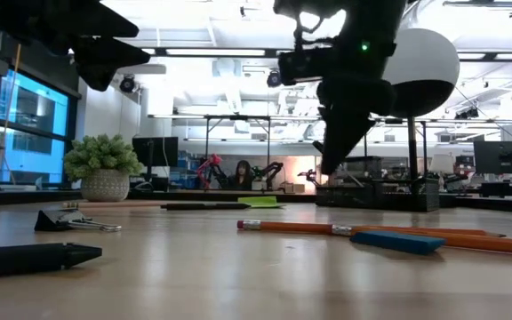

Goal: Pick and place office supplies into organizer
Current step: Put the black binder clip into the black desk organizer, then put the yellow pencil into the black desk organizer

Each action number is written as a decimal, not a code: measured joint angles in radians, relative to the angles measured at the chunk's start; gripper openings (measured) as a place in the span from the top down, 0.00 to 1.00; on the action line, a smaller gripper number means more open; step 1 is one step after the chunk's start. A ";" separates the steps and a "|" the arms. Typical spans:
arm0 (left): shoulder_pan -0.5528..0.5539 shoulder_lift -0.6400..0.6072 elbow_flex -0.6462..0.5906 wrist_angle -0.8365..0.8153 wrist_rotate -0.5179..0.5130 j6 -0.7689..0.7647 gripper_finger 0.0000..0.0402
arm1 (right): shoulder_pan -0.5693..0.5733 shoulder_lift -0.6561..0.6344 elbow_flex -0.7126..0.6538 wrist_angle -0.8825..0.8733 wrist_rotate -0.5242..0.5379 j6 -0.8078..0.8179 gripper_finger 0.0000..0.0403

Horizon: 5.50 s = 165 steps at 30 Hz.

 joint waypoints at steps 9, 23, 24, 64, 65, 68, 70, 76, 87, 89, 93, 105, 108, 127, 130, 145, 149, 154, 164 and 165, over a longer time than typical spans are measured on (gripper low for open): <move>0.000 0.000 0.000 -0.001 -0.001 0.000 0.53 | -0.209 -0.084 0.001 -0.034 0.056 -0.165 0.67; 0.000 0.000 0.000 -0.003 -0.023 0.001 0.53 | -0.522 -0.085 0.002 -0.094 0.126 -0.284 0.66; 0.000 0.000 0.000 -0.003 -0.023 0.001 0.53 | -0.536 -0.085 0.002 -0.093 0.126 -0.284 0.66; 0.000 0.000 0.000 -0.003 -0.033 0.001 0.53 | -0.334 -0.087 0.004 -0.082 0.020 -0.196 0.50; 0.000 0.000 0.000 -0.003 -0.033 0.001 0.53 | -0.313 -0.088 0.004 -0.083 0.009 -0.195 0.50; 0.000 0.000 0.000 -0.003 -0.033 0.001 0.53 | -0.251 -0.088 0.004 -0.088 -0.003 -0.178 0.51; 0.000 0.000 0.000 -0.003 -0.033 0.001 0.53 | -0.211 -0.088 0.004 -0.088 -0.010 -0.153 0.52; 0.000 0.012 0.000 0.008 -0.033 0.001 0.53 | -0.080 -0.088 0.004 -0.095 -0.017 -0.072 0.54; 0.000 0.016 0.000 0.061 -0.034 0.092 0.53 | 0.142 -0.088 0.004 -0.090 0.057 0.158 0.55; 0.000 0.016 0.000 0.067 -0.034 0.111 0.53 | 0.177 -0.088 0.004 -0.070 0.055 0.197 0.55; 0.000 0.016 0.000 0.092 -0.034 0.157 0.53 | 0.239 -0.088 0.004 0.000 0.054 0.223 0.55; 0.000 0.016 0.000 0.147 -0.034 0.233 0.53 | 0.331 -0.060 0.004 0.043 0.112 0.320 0.56; 0.001 0.016 0.000 0.157 -0.034 0.246 0.53 | 0.333 -0.011 0.004 0.079 0.146 0.296 0.57; 0.001 0.016 0.000 0.154 -0.016 0.211 0.53 | 0.254 0.110 0.004 0.405 0.201 0.083 0.69; 0.001 0.016 0.000 0.154 -0.015 0.199 0.53 | 0.264 0.111 0.004 0.419 0.237 0.074 0.70; 0.001 0.016 0.000 0.154 -0.015 0.184 0.53 | 0.257 0.240 0.004 0.526 0.189 0.012 0.78; 0.001 0.016 0.000 0.154 -0.015 0.184 0.53 | 0.257 0.240 0.004 0.538 0.189 0.001 0.78; 0.000 0.016 0.000 0.144 -0.014 0.184 0.53 | 0.258 0.240 -0.001 0.563 0.197 -0.018 0.76; 0.000 0.016 0.000 0.131 -0.014 0.176 0.53 | 0.260 0.140 -0.298 0.996 0.185 0.024 0.73; 0.000 0.016 0.000 0.131 -0.014 0.175 0.53 | 0.260 0.138 -0.321 1.040 0.185 0.032 0.73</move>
